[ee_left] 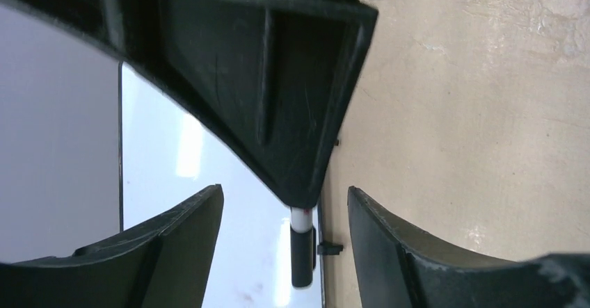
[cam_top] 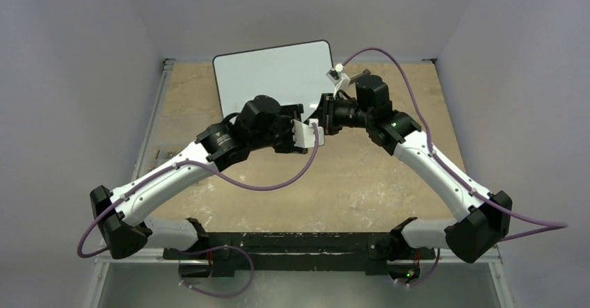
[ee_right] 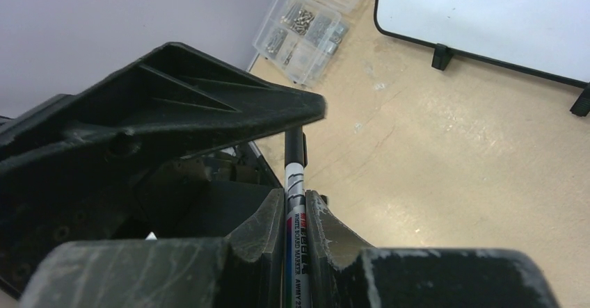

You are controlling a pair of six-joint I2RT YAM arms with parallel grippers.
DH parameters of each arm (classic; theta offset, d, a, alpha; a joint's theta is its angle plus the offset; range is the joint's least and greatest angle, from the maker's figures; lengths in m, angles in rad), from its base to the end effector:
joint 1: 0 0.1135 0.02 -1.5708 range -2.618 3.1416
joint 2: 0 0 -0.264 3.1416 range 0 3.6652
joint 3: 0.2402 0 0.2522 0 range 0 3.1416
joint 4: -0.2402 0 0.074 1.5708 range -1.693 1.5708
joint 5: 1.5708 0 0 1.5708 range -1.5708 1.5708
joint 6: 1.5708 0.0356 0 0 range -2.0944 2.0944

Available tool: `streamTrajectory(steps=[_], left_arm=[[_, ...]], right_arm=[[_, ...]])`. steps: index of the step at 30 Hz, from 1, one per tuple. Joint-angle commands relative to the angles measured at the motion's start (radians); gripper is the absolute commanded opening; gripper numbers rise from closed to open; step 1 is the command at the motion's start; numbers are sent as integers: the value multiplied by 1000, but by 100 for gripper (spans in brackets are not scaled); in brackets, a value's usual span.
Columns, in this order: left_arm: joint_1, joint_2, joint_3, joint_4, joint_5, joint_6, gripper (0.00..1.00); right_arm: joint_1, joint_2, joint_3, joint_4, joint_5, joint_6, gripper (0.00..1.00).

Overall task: Write a sentence on the whiteboard
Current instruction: Open the pen cap from the whiteboard marker.

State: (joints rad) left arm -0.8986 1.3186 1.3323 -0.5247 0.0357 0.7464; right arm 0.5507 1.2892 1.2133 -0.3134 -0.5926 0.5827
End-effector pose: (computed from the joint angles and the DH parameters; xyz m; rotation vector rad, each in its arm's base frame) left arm 0.1820 -0.2307 0.3789 1.5420 1.4019 -0.1299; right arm 0.2378 0.1693 0.3691 -0.3941 2.0951 1.2899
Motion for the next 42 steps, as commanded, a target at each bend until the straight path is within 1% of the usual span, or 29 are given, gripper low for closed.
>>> streamTrajectory(steps=[1,3,5,9,11,16,19,21,23,32,34,35,37,38,42], left_arm=[[13,-130,-55,21,-33,4,68],[30,-172,-75,-6,-21,-8,69],[55,-210,-85,-41,27,-29,69],[107,-261,-113,-62,111,-59,66],[121,-263,-109,-79,151,-72,64],[137,-226,-69,-140,254,-108,64],[144,-210,-64,-120,298,-135,64],[146,-197,-63,-97,307,-152,61],[147,-179,-52,-92,310,-162,56],[148,-120,-27,-36,319,-188,42],[148,-111,-23,-30,313,-188,32],[148,-106,-21,-27,307,-189,24],[148,-101,-22,-16,288,-188,2],[148,-101,-25,-7,276,-187,0],[148,-111,-70,47,222,-163,0]], right_arm=[[1,-35,14,34,14,-9,0],[1,-38,14,33,15,-12,0],[1,-42,13,33,13,-16,0],[1,-52,10,40,2,-29,0],[1,-55,7,46,-6,-32,0],[1,-67,5,54,-19,-34,0],[0,-75,-1,63,-29,-34,0],[1,-76,-2,66,-38,-35,0],[1,-77,-4,67,-44,-35,0],[2,-81,-15,78,-67,-36,0],[1,-83,-15,77,-67,-36,0],[1,-85,-15,76,-65,-36,0],[2,-87,-15,75,-66,-36,0],[2,-87,-16,75,-68,-34,0],[2,-84,-20,92,-107,-8,0]])
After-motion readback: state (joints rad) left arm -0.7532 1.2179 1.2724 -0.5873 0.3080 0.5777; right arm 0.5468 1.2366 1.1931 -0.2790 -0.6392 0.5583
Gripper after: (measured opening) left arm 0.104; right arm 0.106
